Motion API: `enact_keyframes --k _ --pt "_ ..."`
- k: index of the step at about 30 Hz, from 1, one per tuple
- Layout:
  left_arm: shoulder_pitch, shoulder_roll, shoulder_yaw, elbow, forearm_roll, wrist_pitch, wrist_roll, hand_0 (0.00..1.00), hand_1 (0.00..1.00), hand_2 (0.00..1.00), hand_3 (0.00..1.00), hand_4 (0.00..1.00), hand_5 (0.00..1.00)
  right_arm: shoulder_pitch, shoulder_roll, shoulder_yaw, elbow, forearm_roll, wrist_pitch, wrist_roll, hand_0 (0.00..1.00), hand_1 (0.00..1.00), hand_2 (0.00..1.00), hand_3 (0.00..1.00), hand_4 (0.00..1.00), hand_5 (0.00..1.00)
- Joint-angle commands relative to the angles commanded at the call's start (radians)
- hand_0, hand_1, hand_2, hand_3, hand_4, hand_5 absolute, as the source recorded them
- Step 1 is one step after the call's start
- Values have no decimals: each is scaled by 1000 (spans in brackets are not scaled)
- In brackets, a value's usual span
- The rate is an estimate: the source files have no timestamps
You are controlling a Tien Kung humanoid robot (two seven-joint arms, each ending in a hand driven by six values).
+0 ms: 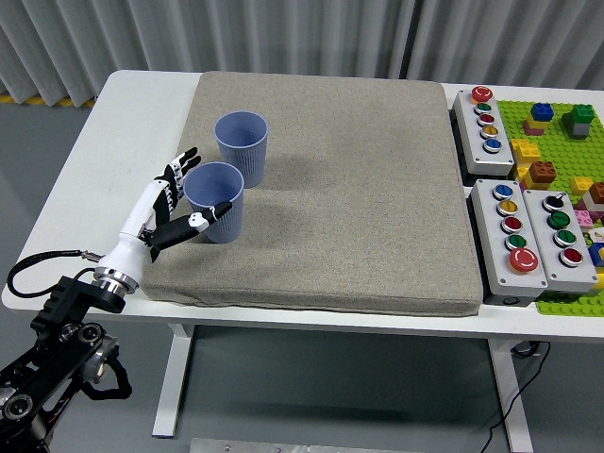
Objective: Pick cup pour cup place
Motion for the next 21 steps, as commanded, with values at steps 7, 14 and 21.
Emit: enact_keyframes --k 7,14,21 --pt "-18 -8 8 31 31 -7 13 973 963 998 998 970 317 3 0 -5 -1 11 -2 2 640 600 508 578 2 2" --pt "-20 -11 13 46 48 -11 19 976 965 998 998 970 312 4 0 -6 -1 13 -3 3 640 600 508 578 2 2" --pt "-28 -15 13 58 64 -15 28 979 967 998 998 970 300 5 0 -6 -1 14 -3 3 640 600 508 578 2 2"
